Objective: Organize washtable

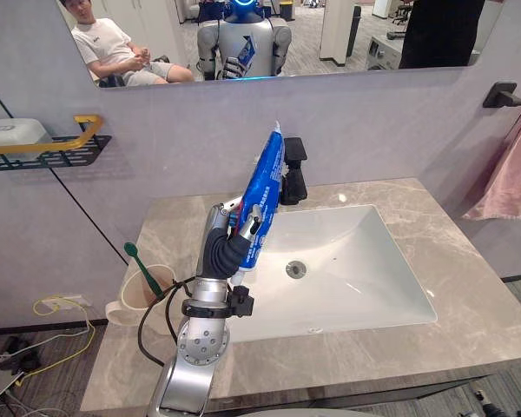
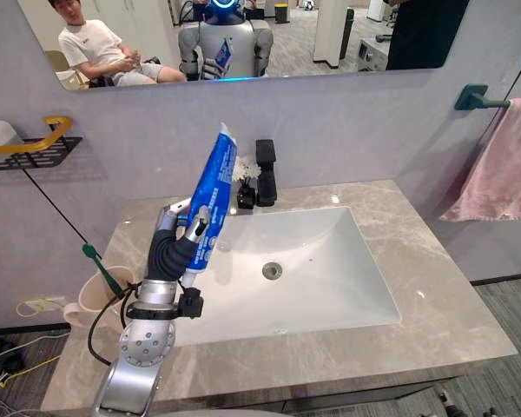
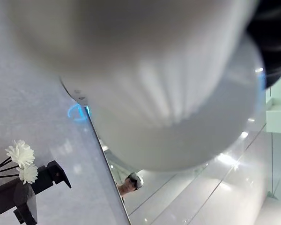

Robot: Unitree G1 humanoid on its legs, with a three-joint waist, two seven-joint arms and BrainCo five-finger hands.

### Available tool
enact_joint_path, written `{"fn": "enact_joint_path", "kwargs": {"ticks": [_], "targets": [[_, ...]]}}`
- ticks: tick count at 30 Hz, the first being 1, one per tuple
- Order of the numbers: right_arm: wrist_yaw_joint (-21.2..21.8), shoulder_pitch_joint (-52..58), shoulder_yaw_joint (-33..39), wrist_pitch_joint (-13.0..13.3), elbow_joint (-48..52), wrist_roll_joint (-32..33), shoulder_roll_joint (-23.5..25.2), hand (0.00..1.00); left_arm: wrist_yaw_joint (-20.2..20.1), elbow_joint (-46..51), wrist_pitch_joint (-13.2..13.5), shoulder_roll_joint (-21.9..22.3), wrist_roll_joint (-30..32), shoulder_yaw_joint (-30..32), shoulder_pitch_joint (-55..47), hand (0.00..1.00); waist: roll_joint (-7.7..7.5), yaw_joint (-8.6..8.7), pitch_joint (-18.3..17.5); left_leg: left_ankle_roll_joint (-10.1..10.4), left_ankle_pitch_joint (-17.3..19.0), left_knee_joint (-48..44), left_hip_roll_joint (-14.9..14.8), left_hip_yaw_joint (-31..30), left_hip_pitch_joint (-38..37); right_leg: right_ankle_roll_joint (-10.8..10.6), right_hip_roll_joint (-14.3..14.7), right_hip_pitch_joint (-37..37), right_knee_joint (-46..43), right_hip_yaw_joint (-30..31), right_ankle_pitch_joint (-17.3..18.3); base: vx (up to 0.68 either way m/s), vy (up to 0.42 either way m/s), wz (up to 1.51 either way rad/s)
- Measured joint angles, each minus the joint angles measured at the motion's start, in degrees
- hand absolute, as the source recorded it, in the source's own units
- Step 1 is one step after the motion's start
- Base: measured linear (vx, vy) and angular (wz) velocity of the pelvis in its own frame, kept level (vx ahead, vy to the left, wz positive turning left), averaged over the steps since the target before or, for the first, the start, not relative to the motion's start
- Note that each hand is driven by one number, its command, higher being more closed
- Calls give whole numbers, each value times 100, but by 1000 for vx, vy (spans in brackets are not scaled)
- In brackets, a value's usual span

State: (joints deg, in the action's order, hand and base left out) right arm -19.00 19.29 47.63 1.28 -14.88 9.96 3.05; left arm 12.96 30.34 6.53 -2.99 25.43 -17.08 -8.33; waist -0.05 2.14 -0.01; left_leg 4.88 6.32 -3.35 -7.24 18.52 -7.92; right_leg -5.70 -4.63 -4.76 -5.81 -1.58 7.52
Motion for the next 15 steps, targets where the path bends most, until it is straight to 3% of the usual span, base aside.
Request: {"fn": "enact_joint_path", "kwargs": {"ticks": [7,15], "targets": [[-237,54,430,-176,1297,-313,96,0,-18,66,-5,1,2,15,0,100,-3,7,0,-20,125,-95,11,75,-52,-33,-62,-41,-2,10,-19,-2,18,-5],[-339,72,594,-163,2865,-612,-32,0,-124,66,-8,-2,9,132,0,100,-33,27,-8,-4,174,-148,-5,216,-74,-33,-58,-5,0,65,-19,-18,0,-10]]}}
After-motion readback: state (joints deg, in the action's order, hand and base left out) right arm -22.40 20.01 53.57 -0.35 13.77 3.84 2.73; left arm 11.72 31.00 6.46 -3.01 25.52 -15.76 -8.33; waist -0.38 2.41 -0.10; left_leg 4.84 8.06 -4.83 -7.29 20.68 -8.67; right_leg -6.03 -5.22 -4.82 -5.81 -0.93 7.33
